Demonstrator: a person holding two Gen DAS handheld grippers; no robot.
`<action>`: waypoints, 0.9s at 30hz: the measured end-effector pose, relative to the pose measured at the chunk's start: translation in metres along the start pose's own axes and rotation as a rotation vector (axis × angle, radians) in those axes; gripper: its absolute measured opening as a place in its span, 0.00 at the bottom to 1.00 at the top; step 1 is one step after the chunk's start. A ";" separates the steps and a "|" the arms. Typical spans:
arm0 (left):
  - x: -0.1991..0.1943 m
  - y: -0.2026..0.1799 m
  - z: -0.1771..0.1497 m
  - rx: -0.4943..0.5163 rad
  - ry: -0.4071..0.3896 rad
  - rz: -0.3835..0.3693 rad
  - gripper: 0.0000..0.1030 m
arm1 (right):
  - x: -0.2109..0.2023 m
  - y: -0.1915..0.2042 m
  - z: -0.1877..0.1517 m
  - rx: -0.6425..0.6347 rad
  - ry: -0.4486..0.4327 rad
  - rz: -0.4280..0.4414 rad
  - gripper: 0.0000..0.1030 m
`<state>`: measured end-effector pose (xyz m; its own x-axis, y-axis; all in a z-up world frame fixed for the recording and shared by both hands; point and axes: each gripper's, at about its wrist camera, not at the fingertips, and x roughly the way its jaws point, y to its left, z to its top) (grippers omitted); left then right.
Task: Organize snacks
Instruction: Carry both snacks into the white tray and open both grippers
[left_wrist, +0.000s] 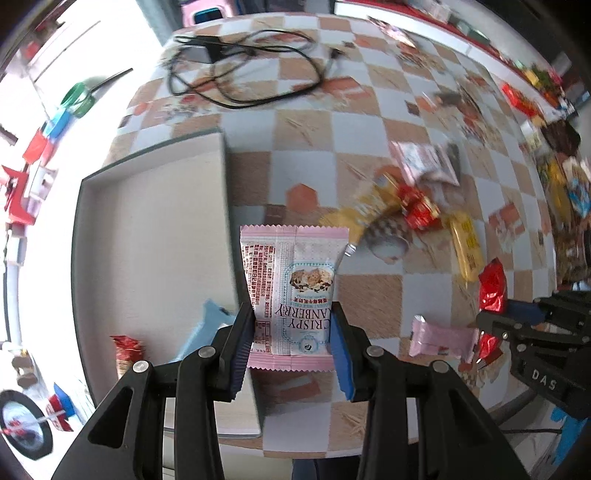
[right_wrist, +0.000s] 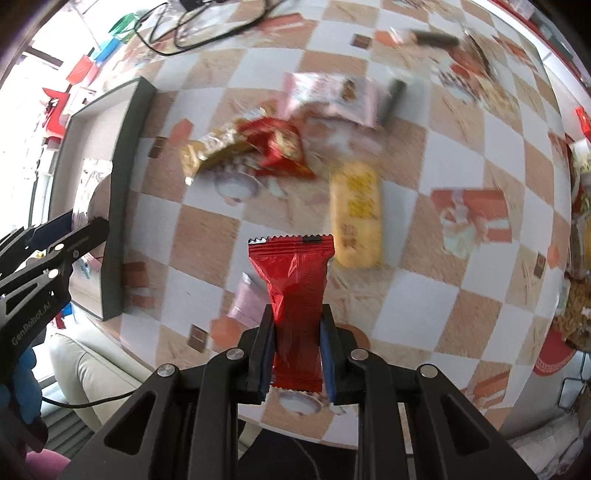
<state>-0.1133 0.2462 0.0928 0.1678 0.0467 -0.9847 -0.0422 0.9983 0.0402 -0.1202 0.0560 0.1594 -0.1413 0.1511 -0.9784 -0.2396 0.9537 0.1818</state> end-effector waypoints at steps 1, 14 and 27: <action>0.001 0.005 0.002 -0.014 -0.003 0.000 0.42 | -0.003 0.006 0.004 -0.006 -0.004 0.004 0.22; -0.004 0.079 0.002 -0.167 -0.028 0.026 0.42 | -0.017 0.089 0.051 -0.141 -0.022 0.045 0.22; 0.009 0.144 -0.011 -0.290 0.005 0.062 0.42 | 0.003 0.174 0.079 -0.250 -0.034 0.091 0.22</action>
<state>-0.1284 0.3903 0.0882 0.1514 0.1063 -0.9827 -0.3317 0.9420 0.0509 -0.0868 0.2427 0.1801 -0.1418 0.2464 -0.9587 -0.4578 0.8424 0.2842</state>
